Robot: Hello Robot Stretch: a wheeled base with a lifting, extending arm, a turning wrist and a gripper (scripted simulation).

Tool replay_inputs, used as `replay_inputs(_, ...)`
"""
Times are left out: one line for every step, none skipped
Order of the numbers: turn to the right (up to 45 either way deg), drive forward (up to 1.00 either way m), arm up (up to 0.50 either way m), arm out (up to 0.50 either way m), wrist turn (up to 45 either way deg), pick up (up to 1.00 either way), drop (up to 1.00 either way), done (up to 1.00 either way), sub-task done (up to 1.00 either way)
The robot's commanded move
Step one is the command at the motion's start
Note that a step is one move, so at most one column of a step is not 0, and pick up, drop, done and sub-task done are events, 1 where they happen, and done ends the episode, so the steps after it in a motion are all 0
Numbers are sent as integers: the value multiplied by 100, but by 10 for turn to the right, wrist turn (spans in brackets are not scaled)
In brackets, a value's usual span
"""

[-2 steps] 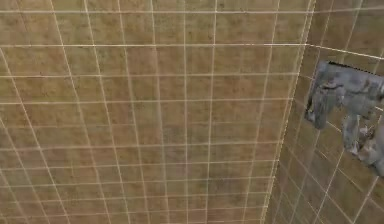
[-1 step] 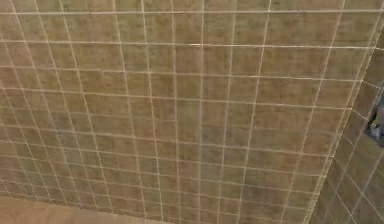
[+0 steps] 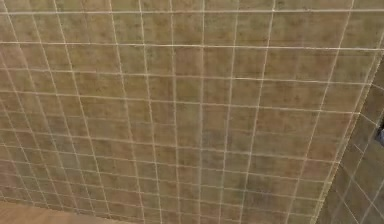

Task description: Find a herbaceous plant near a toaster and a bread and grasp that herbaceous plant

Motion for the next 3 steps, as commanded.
replay_inputs(-450, 0, 0, 0, 0, 0, 0, 0, 0)
replay_inputs(-60, 0, 0, 0, 0, 0, 0, 0, 0)
replay_inputs(0, 35, 0, 0, 0, 0, 0, 0, 0)
